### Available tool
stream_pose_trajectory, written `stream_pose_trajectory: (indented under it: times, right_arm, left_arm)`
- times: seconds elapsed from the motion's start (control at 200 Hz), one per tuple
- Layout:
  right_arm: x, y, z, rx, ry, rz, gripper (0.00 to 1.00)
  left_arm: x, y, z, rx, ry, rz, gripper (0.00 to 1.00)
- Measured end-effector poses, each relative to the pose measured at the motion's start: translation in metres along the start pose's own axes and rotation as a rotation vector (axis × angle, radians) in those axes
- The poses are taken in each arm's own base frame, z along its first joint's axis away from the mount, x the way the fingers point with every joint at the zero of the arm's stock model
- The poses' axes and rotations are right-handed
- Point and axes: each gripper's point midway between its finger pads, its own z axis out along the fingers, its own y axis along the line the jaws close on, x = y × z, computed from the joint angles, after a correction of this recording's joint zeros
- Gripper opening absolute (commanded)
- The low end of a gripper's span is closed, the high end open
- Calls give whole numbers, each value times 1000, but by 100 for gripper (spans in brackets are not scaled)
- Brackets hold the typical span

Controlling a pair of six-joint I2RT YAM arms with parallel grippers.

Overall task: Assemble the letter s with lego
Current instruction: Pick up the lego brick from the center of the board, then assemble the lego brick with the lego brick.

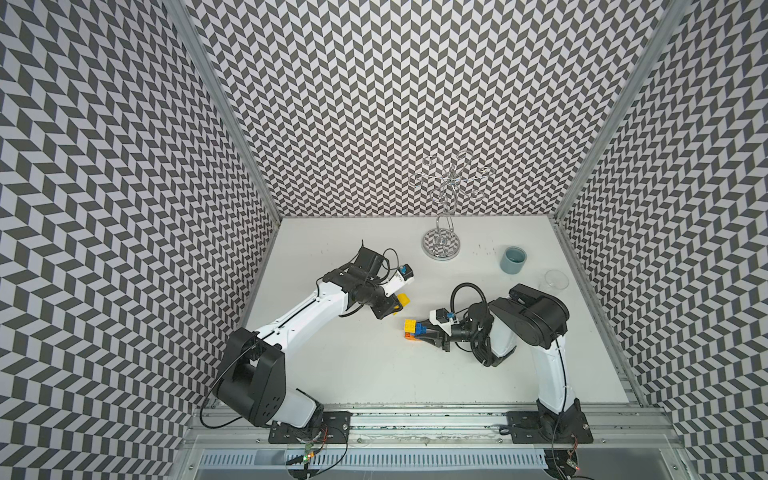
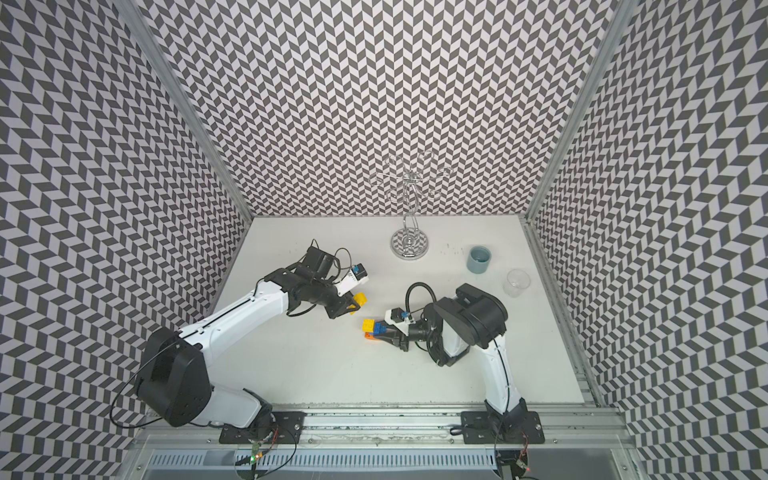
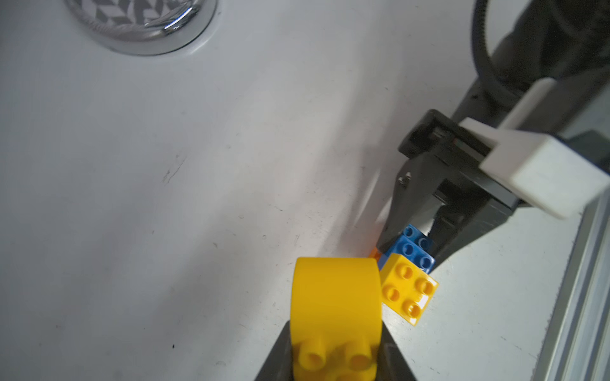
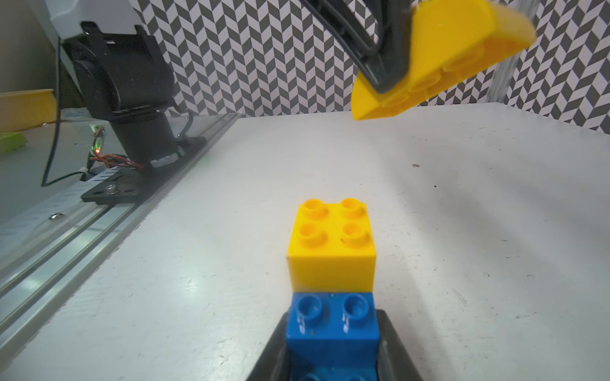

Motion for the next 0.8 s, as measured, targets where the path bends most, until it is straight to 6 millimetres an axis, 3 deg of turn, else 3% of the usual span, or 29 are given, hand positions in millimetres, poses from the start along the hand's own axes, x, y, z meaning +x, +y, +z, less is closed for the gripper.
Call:
stream_pose_trajectory:
  times: [0.225,0.391,0.801]
  right_arm:
    - [0,-1,1,-37,10,-49,13]
    - [0,-1,1,-45,13,-65,14]
    - [0,-2,1,-45,13,-68,13]
  left_arm:
    - [-10,-22,9,86,22,184,6]
    - [-6,-37,20,135,56,260,6]
    - [-5,-48,24,166,63,324,6]
